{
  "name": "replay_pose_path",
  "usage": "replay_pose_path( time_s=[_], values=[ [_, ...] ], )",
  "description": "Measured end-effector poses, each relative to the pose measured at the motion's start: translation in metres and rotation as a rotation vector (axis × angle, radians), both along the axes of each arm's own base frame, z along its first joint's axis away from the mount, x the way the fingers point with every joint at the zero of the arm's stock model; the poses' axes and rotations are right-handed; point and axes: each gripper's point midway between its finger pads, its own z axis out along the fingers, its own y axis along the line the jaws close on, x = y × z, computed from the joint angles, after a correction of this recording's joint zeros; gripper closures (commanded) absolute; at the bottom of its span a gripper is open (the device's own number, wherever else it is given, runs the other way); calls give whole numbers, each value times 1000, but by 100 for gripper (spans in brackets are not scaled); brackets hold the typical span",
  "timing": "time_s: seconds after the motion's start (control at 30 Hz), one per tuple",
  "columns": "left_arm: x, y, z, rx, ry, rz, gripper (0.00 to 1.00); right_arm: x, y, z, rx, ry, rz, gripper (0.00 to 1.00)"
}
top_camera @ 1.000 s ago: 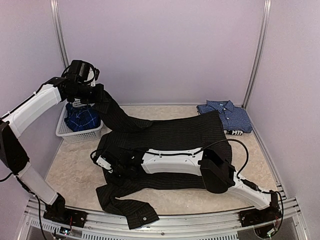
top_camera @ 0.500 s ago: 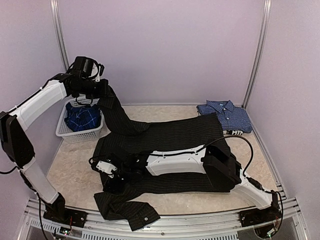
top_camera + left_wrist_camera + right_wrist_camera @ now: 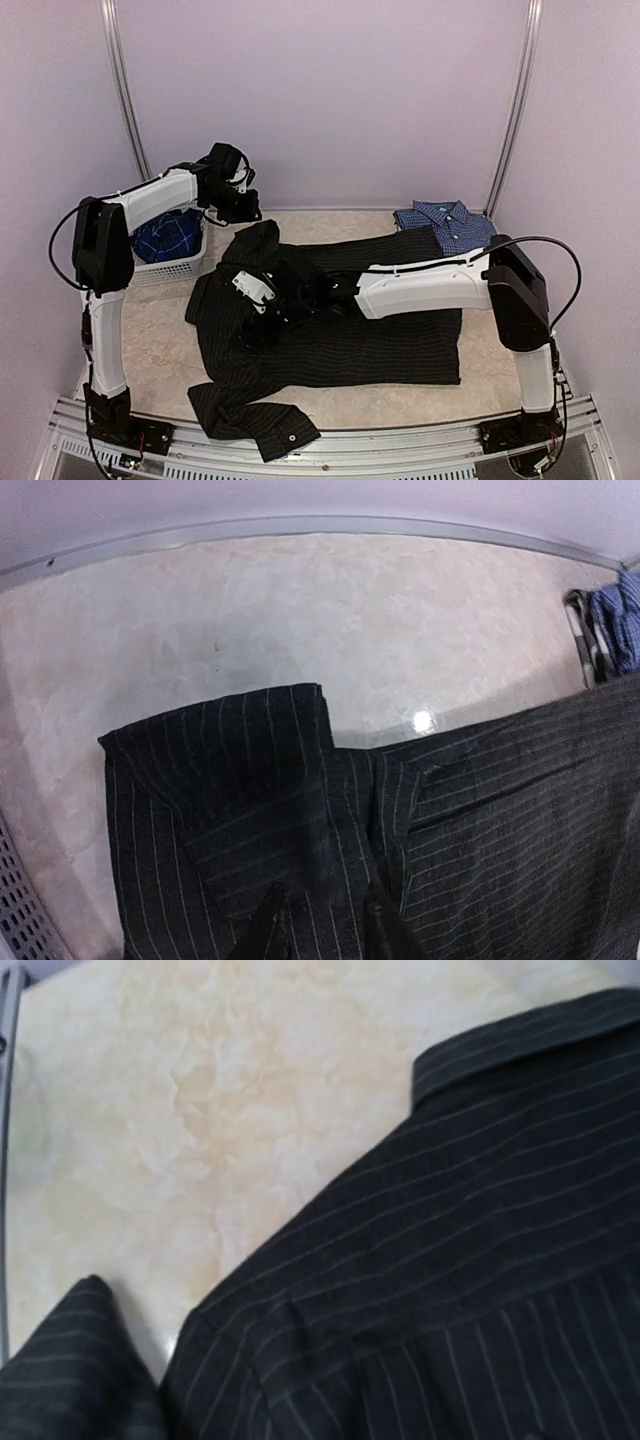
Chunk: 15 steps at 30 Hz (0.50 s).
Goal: Fold and stack the long sleeve shirts
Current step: Place the sleeve at the center of the board, then smooth out the flattened shirt at the center of the board.
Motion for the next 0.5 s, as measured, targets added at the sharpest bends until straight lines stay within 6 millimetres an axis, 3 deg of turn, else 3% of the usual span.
replay_pose_path(
  time_s=[0.1, 0.13, 0.23, 0.33, 0.4, 0.5],
  values=[
    [7, 1, -20, 44, 19, 22, 24, -1, -18, 9, 4, -16, -39, 16],
    [8, 4, -21, 59, 15, 26, 16, -1, -27, 10, -4, -18, -53, 16],
    [12, 12, -4, 88, -37, 68, 11, -6, -60, 9, -36, -23, -105, 17],
    [4, 19, 28, 98, -107, 92, 11, -11, -90, 6, -62, -22, -147, 16],
    [-18, 24, 49, 111, -149, 95, 11, -14, -108, 1, -86, -16, -174, 17],
    [-69, 19, 74, 116, -184, 66, 13, -16, -133, -10, -120, 4, -216, 17]
  ],
)
